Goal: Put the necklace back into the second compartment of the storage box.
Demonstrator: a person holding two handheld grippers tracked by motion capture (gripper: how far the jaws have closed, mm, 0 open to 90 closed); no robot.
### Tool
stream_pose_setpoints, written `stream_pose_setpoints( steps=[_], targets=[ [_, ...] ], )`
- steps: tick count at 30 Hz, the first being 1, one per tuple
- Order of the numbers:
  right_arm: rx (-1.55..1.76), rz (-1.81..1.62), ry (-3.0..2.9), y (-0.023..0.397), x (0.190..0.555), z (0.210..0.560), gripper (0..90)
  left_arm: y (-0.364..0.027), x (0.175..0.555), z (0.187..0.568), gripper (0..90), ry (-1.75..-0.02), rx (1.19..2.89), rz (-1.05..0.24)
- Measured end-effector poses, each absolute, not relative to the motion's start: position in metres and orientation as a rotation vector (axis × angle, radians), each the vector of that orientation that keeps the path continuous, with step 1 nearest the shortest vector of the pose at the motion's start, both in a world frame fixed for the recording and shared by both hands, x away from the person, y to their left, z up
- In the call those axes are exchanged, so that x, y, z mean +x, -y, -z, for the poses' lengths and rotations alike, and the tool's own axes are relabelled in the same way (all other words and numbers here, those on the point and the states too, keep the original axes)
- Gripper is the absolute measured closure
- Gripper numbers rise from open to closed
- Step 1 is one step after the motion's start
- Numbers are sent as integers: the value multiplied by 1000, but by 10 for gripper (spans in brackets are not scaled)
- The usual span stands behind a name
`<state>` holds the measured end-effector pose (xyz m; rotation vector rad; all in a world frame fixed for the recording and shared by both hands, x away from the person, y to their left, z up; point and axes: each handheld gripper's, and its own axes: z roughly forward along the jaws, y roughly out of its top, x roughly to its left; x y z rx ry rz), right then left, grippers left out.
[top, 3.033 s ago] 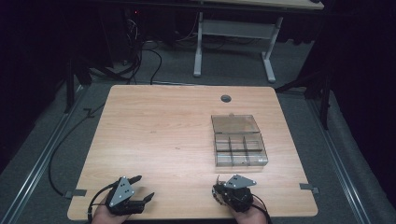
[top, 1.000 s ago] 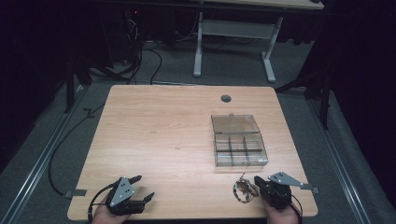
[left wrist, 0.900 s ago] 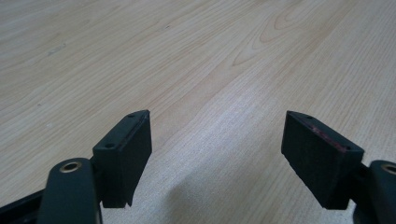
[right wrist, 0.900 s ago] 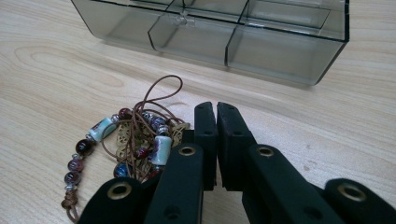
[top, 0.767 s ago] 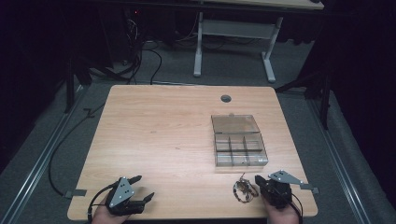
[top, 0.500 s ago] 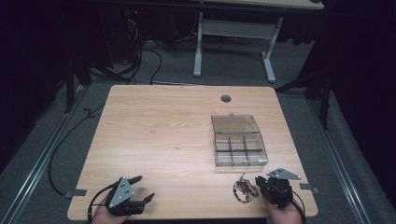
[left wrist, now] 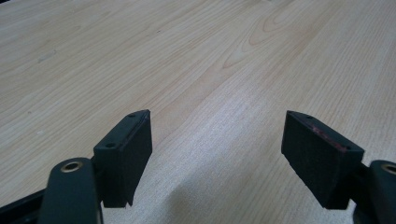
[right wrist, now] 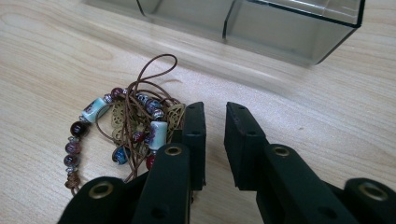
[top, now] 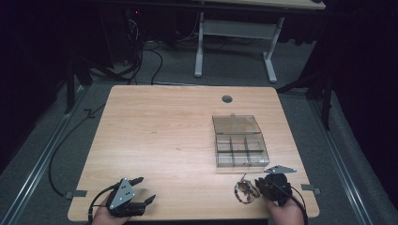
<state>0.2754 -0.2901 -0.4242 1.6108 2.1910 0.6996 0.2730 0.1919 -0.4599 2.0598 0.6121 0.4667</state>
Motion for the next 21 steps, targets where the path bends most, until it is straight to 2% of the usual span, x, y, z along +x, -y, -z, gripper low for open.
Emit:
stream_pose_setpoints(
  steps=[21],
  targets=[
    [1752, -544, -2349, 290, 294, 415, 770, -192, 273, 460, 249, -595, 2068, -457]
  ],
)
